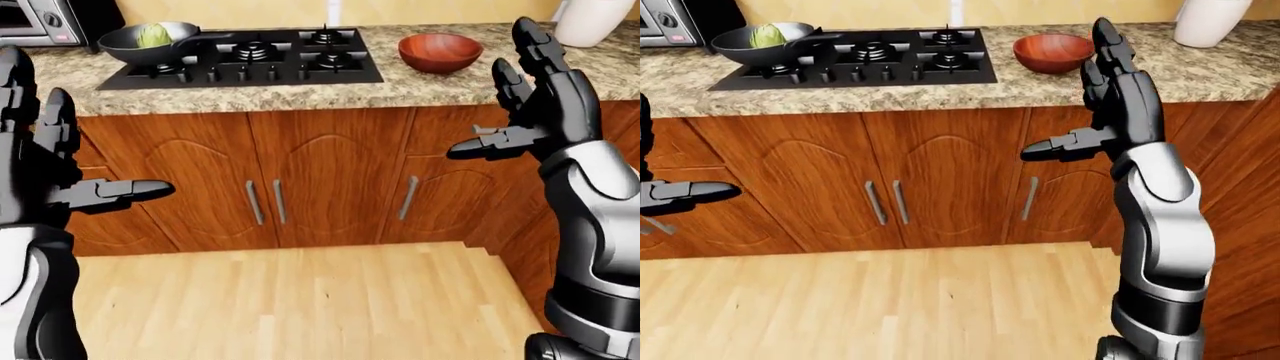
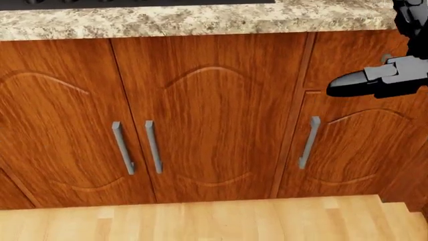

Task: Pick the artichoke from the pan and place it in the bowl.

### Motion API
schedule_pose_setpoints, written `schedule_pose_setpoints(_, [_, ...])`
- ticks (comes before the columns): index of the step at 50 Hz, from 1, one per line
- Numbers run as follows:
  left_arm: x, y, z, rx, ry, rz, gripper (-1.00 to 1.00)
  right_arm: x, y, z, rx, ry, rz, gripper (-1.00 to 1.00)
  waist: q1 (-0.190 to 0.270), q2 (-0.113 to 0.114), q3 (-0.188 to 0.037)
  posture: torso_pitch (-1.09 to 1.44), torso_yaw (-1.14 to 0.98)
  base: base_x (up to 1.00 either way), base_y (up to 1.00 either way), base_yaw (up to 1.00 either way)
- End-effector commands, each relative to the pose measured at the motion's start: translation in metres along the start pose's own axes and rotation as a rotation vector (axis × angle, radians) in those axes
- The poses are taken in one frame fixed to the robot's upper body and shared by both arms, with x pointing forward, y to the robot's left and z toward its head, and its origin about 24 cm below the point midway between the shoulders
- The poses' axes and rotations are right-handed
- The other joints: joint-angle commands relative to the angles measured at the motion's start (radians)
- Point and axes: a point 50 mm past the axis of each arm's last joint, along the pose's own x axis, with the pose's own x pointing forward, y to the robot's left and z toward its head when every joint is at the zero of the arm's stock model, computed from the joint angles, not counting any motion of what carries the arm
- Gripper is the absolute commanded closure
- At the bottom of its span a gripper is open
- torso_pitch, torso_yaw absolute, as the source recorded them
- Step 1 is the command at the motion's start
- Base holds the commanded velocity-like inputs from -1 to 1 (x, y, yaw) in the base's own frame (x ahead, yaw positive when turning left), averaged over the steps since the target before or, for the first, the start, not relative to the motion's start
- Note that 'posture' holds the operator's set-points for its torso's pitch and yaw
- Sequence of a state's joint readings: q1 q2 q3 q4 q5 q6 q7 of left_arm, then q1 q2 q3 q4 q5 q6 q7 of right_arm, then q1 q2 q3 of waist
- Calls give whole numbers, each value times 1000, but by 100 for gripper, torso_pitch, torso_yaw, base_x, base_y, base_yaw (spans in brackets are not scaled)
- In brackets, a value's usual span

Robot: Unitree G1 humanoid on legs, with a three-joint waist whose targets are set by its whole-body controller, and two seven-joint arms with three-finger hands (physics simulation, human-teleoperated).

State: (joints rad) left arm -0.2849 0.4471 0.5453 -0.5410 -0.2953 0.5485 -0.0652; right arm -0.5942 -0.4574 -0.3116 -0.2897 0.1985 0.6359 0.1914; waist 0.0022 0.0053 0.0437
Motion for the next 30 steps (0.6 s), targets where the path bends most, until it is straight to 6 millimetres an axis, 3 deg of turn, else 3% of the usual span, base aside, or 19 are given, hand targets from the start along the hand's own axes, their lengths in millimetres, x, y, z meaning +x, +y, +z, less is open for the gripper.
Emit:
schedule_pose_setpoints(1, [1, 3, 20, 20, -90, 10, -100, 0, -5, 23, -24, -93, -12, -100, 0, 2, -21, 0, 0, 0, 0, 0])
schedule_pose_setpoints(8, [3, 14, 31, 33, -116, 42, -100, 1, -7, 40, -39, -125, -6, -100, -1, 5, -16, 0, 0, 0, 1, 0])
schedule_pose_setpoints(9, [3, 15, 32, 36, -119, 45, -100, 1, -7, 42, -39, -128, -4, -100, -3, 8, -35, 0, 0, 0, 5, 0])
schedule_pose_setpoints(12, [3, 18, 36, 40, -129, 54, -100, 0, -8, 44, -45, -133, -1, -100, -5, 13, -26, 0, 0, 0, 5, 0])
schedule_pose_setpoints(13, [3, 19, 38, 40, -132, 57, -100, 0, -8, 45, -46, -135, -1, -100, -4, 14, -7, 0, 0, 0, 5, 0])
schedule_pose_setpoints(14, [3, 20, 39, 40, -133, 61, -100, 0, -8, 46, -48, -137, 0, -100, -6, 16, -29, 0, 0, 0, 5, 0])
schedule_pose_setpoints(15, [3, 21, 39, 41, -134, 64, -100, 1, -9, 47, -50, -139, 0, -100, -5, 13, -11, 0, 0, 0, 5, 0])
schedule_pose_setpoints(16, [3, 21, 39, 41, -135, 65, -100, 1, -9, 48, -51, -140, -1, -100, -7, 17, -30, 0, 0, 0, 5, 0])
schedule_pose_setpoints(23, [4, 25, 42, 41, -140, 77, -100, 1, -10, 53, -50, -147, 4, -100, -11, 0, -18, 0, 0, 0, 11, 0])
schedule_pose_setpoints(28, [4, 27, 44, 41, -144, 80, -100, 1, -10, 56, -37, -148, 11, -100, -13, 25, -22, 0, 0, 0, 19, 0])
schedule_pose_setpoints(30, [4, 27, 44, 40, -145, 83, -100, 2, -10, 58, -38, -152, 12, -100, -14, 57, -21, 0, 0, 0, 24, 0])
